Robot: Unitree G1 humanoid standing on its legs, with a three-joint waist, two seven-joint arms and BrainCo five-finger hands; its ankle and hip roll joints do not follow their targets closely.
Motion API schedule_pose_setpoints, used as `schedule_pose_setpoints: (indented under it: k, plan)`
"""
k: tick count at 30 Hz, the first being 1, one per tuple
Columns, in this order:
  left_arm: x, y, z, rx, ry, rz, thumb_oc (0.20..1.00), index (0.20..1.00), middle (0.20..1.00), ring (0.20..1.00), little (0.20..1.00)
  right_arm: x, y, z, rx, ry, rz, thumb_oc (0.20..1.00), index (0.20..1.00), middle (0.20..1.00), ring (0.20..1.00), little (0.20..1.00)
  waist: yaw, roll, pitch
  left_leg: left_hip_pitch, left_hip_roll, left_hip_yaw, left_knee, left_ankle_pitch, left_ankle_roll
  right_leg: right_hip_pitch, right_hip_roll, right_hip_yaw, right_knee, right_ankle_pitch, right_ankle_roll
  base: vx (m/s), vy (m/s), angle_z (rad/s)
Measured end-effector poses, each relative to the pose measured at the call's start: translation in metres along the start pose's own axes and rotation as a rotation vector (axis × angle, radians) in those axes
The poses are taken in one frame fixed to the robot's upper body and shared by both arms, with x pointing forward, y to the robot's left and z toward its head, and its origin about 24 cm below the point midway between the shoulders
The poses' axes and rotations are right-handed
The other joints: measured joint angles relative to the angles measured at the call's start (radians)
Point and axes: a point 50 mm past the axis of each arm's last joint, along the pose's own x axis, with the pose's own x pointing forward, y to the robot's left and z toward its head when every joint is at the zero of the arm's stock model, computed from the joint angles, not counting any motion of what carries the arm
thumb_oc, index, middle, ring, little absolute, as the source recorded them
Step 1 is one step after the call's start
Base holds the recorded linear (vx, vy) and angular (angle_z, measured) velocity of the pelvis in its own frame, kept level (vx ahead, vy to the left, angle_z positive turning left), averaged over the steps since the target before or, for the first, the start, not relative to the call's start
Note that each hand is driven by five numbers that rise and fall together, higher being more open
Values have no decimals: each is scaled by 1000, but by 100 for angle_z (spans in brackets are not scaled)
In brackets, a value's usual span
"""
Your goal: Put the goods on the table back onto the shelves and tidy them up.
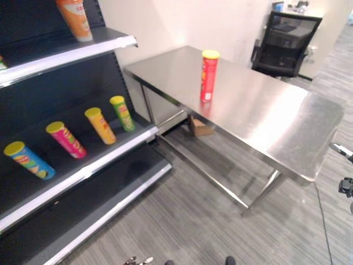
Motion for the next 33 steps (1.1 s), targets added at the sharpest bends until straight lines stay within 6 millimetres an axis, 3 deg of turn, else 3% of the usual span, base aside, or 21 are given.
schedule_pose_setpoints:
  k: [8,12,15,16,18,19,20,21,22,23,24,27,29,31,32,33]
  plan:
    - [-1,3,-3,-24,5,10,1000,1000,1000,1000,1000,-7,0,-3,-74,2,40,1000,1000,1000,1000,1000,-13,4,-26,1,17,0,0,-4,-3,0,15,3,0,-6,0,17,-89,-1]
    - [-4,6,-11,-43,15,19,1000,1000,1000,1000,1000,-9,1,2,-82,-18,61,1000,1000,1000,1000,1000,-10,17,-26,-15,49,-5,24,-5,-5,-4,51,9,0,-11,-13,-45,-189,0]
    - [-4,8,-7,-71,-1,29,1000,1000,1000,1000,1000,-8,0,6,-90,-39,65,1000,1000,1000,1000,1000,-6,26,-13,-100,75,-46,154,-39,-42,-22,92,6,5,-12,-42,-55,-101,23]
    - [-1,7,2,-68,-20,26,1000,1000,1000,1000,1000,-4,-2,12,-93,-70,59,1000,1000,1000,1000,1000,5,25,26,-144,80,-61,234,-43,-48,-19,104,-3,1,-4,-59,44,-65,39]
    - [2,4,16,-83,-56,15,1000,1000,1000,1000,1000,-1,-9,18,-106,-99,38,1000,1000,1000,1000,1000,17,24,76,-228,67,-111,359,-42,-50,-20,100,-18,-1,0,-75,165,-3,42]
    - [4,-1,22,-106,-69,5,1000,1000,1000,1000,1000,3,-11,24,-110,-124,31,1000,1000,1000,1000,1000,27,17,99,-262,43,-141,357,-60,-63,-25,85,-21,0,1,-82,180,37,19]
    - [3,-8,16,-113,-52,-11,1000,1000,1000,1000,1000,6,-11,34,-108,-168,29,1000,1000,1000,1000,1000,41,27,100,-261,7,-137,268,-72,-67,-56,64,-16,0,-1,-79,204,58,-10]
    - [2,-22,10,-128,-31,-40,1000,1000,1000,1000,1000,13,-12,48,-120,-231,35,1000,1000,1000,1000,1000,47,83,102,-277,-7,-151,217,-126,-21,-92,82,14,-1,-37,-30,249,62,-46]
    - [2,-26,10,-139,-35,-47,1000,1000,1000,1000,1000,18,-10,55,-104,-266,23,1000,1000,1000,1000,1000,79,121,125,-314,35,-144,226,-93,-41,-174,121,3,203,-69,-64,301,70,-47]
    - [1,-13,14,-137,-63,-20,1000,1000,1000,1000,1000,17,-6,54,-77,-262,15,1000,1000,1000,1000,1000,88,94,144,-324,25,-128,227,-90,-48,-226,119,-23,429,-205,-90,502,161,-2]
    - [2,-1,20,-140,-77,11,1000,1000,1000,1000,1000,17,-6,51,-69,-251,1,1000,1000,1000,1000,1000,77,40,179,-344,1,-117,248,-87,-47,-200,104,-15,422,-291,-117,611,235,42]
    - [3,-4,8,-168,-12,13,1000,1000,1000,1000,1000,18,3,57,29,-271,-45,1000,1000,1000,1000,1000,112,5,181,-297,5,-31,95,-78,-46,-158,100,100,279,-274,-83,555,283,-17]
    - [-1,-18,-18,-186,83,-9,1000,1000,1000,1000,1000,16,3,65,14,-310,-38,1000,1000,1000,1000,1000,121,37,154,-185,-8,-27,85,-65,-26,-67,66,169,162,-255,-91,560,285,-65]
    - [-2,-16,-19,-174,81,-3,1000,1000,1000,1000,1000,16,1,65,7,-303,-43,1000,1000,1000,1000,1000,110,32,126,-160,-48,26,84,-21,3,-54,17,198,153,-255,-89,329,174,-34]
    - [-2,-14,-17,-167,68,1,1000,1000,1000,1000,1000,16,1,65,0,-302,-36,1000,1000,1000,1000,1000,109,33,105,-164,-52,76,88,15,45,-47,-7,193,155,-246,-72,226,144,-32]
    - [-1,-10,-11,-159,42,9,1000,1000,1000,1000,1000,13,3,62,1,-293,-28,1000,1000,1000,1000,1000,113,17,92,-163,-69,101,99,12,76,-50,-30,182,164,-241,-65,394,276,-44]
